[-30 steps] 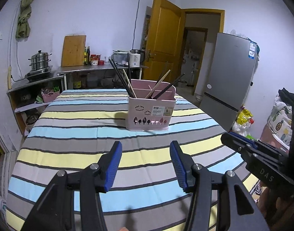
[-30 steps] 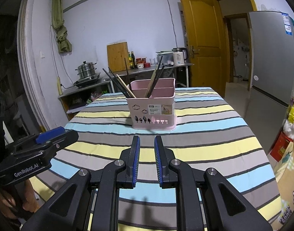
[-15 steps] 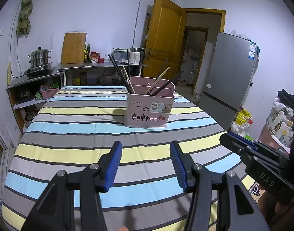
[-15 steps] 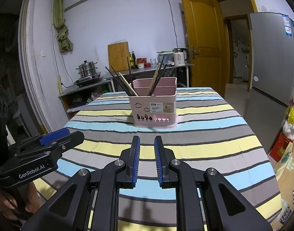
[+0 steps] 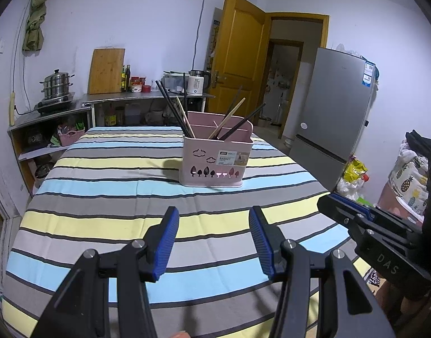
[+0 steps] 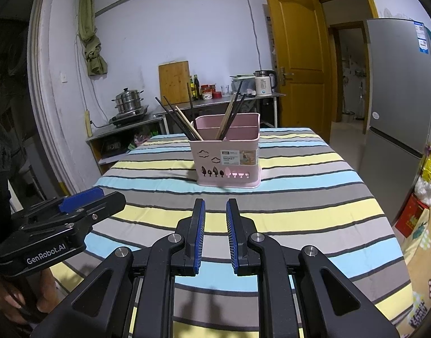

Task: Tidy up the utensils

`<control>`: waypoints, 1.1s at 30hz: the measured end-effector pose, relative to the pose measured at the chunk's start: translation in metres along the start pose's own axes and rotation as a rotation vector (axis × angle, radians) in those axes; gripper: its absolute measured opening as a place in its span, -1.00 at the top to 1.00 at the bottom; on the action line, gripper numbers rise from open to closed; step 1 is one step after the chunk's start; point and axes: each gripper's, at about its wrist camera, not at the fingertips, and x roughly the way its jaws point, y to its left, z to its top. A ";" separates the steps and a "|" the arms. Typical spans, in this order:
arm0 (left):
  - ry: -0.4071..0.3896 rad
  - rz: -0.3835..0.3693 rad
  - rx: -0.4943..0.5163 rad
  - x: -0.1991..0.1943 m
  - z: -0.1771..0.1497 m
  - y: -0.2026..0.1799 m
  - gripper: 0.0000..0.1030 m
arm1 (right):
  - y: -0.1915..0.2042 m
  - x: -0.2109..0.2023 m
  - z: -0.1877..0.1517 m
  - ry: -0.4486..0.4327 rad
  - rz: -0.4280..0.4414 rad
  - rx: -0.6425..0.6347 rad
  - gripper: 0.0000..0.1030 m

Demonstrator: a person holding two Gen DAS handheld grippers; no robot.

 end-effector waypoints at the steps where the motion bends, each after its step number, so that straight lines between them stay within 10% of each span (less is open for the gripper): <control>1: 0.001 0.000 -0.001 0.000 0.000 0.000 -0.04 | 0.000 0.000 0.000 0.001 0.000 0.000 0.70; 33: 0.015 0.000 -0.003 0.002 -0.005 -0.001 -0.09 | 0.001 0.000 -0.001 0.009 0.002 -0.003 0.70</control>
